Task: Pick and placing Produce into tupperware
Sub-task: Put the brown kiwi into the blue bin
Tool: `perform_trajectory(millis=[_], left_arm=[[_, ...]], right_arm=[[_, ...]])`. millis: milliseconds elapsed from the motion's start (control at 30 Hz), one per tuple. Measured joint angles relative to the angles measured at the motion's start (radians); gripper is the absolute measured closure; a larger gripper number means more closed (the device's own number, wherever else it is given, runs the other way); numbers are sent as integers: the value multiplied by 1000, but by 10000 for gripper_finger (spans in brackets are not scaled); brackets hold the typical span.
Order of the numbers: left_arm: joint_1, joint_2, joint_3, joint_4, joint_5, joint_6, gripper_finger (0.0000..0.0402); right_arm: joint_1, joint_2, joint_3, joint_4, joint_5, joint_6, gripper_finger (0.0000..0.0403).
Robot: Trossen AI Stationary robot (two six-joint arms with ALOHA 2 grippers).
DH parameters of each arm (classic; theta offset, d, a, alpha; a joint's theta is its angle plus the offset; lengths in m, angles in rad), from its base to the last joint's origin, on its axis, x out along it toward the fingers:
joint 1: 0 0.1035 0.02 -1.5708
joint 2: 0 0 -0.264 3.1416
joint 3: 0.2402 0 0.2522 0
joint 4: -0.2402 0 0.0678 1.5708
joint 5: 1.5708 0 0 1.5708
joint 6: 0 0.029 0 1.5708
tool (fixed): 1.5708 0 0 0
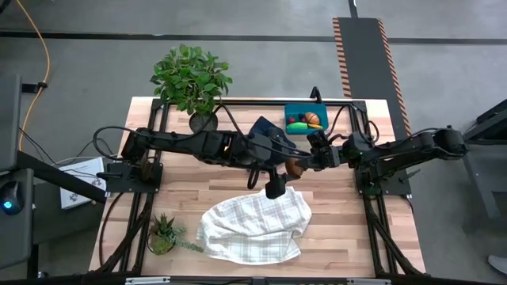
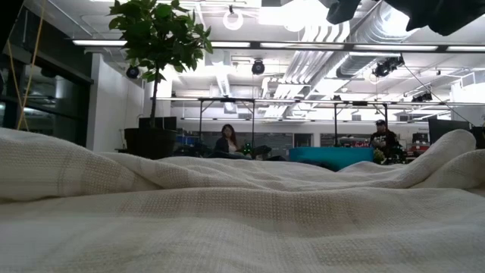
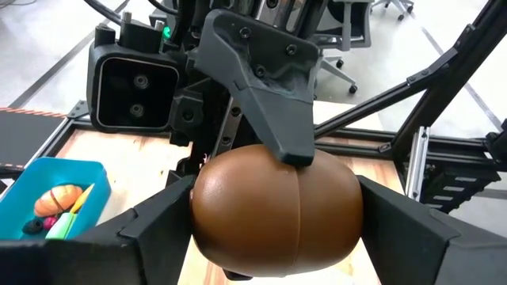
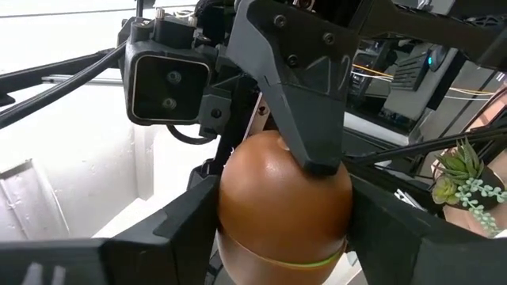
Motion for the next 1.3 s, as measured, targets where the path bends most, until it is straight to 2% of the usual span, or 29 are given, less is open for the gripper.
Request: perform_trajectory(millis=[300, 833, 1300], left_arm=[[0, 0, 0, -5, 1, 3, 104], [0, 0, -1, -39, -18, 2, 56], [0, 0, 0, -227, -31, -55, 54]], right_arm=[[0, 0, 0, -1, 1, -10, 176], [0, -1, 2, 7, 5, -27, 176], [-5, -1, 2, 25, 5, -29, 176]])
